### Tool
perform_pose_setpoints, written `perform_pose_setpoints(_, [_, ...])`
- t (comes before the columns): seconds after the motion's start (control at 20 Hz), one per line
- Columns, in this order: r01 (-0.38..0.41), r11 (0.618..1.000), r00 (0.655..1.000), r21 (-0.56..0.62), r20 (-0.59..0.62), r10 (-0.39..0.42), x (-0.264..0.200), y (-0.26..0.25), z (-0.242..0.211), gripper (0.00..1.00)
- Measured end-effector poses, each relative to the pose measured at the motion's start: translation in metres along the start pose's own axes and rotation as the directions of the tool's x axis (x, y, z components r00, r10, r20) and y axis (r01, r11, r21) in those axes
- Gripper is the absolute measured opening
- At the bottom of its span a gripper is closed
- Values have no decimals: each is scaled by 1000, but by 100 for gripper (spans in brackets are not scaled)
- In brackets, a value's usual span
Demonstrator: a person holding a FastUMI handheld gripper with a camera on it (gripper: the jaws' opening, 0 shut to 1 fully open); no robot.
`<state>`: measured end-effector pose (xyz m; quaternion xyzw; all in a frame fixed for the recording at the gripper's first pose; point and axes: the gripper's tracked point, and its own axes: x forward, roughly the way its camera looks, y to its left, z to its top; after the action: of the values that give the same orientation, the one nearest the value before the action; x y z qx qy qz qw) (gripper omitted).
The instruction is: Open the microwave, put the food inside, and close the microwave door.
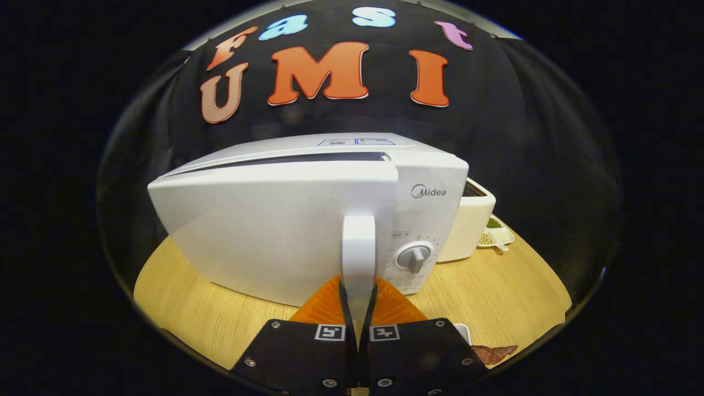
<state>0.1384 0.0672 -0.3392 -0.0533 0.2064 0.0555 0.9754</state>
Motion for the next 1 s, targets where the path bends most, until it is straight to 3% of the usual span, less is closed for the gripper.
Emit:
perform_pose_setpoints(0.2, [-2,1000,1000,-27,-8,2,-46,16,-24,1])
perform_pose_setpoints(0.6, [85,996,995,38,-46,-83,-110,58,-56,2])
perform_pose_setpoints(1.0, [100,994,995,43,-24,-99,-164,126,-79,2])
